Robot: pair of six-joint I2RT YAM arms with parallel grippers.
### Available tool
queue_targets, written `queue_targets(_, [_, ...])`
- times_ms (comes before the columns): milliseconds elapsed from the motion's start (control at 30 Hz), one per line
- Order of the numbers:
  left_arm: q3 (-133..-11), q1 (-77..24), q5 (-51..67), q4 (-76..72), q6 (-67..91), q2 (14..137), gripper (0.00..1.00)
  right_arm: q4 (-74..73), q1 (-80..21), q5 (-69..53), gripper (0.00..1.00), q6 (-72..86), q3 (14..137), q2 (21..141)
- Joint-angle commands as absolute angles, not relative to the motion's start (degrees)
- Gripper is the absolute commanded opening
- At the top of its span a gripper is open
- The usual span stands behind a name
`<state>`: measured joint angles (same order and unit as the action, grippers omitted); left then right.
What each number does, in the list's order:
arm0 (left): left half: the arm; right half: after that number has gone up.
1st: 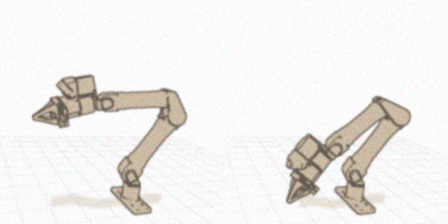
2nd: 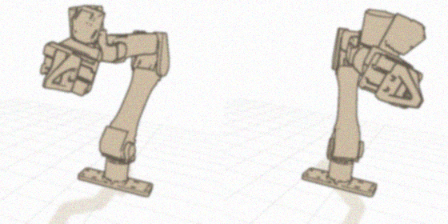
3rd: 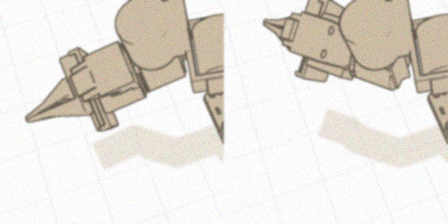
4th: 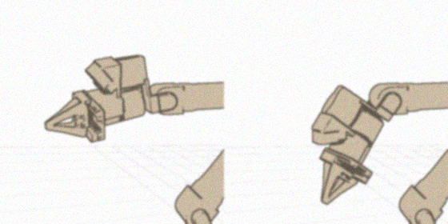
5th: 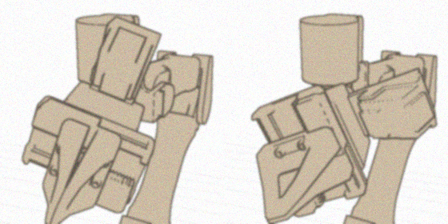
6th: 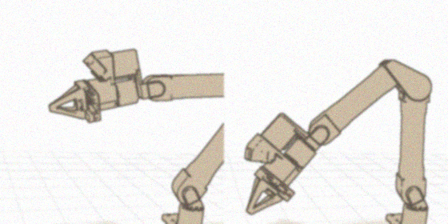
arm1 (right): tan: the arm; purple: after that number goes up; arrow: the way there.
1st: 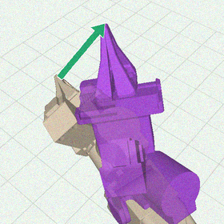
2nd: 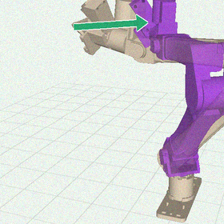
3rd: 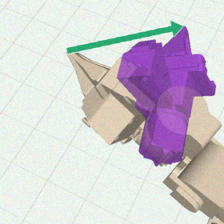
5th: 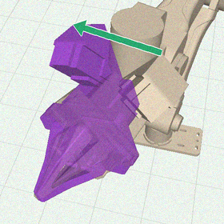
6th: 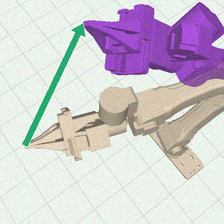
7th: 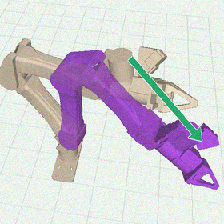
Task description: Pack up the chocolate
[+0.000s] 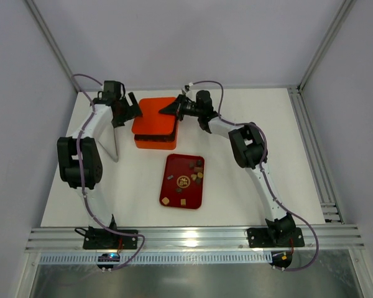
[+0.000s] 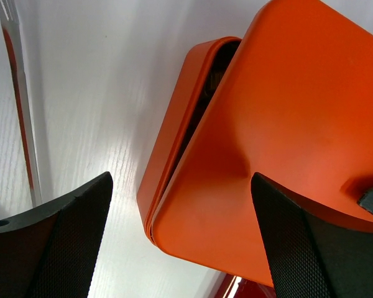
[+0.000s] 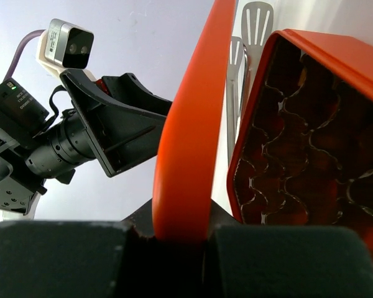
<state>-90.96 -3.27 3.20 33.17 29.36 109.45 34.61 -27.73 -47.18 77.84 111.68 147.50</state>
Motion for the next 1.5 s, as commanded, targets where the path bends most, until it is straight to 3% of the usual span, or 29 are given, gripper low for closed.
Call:
queue_targets(0, [-92.7,-3.7,3.5,30.9,28.3,109.5,0.89,37.0,-27.8,-49.9,0.04,79.0,116.3,147.7])
queue_targets(733, [-91.1,-4.1,9.5,28.3,29.2,111.7,0.89,35.1,-27.4,-51.9,0.07,77.8,115.0,150.6])
queue_targets(1467, [-91.7,-4.2,10.1,29.3,28.8,113.7,0.89,38.6,-27.2,-52.5,0.18,80.4,112.2,150.1])
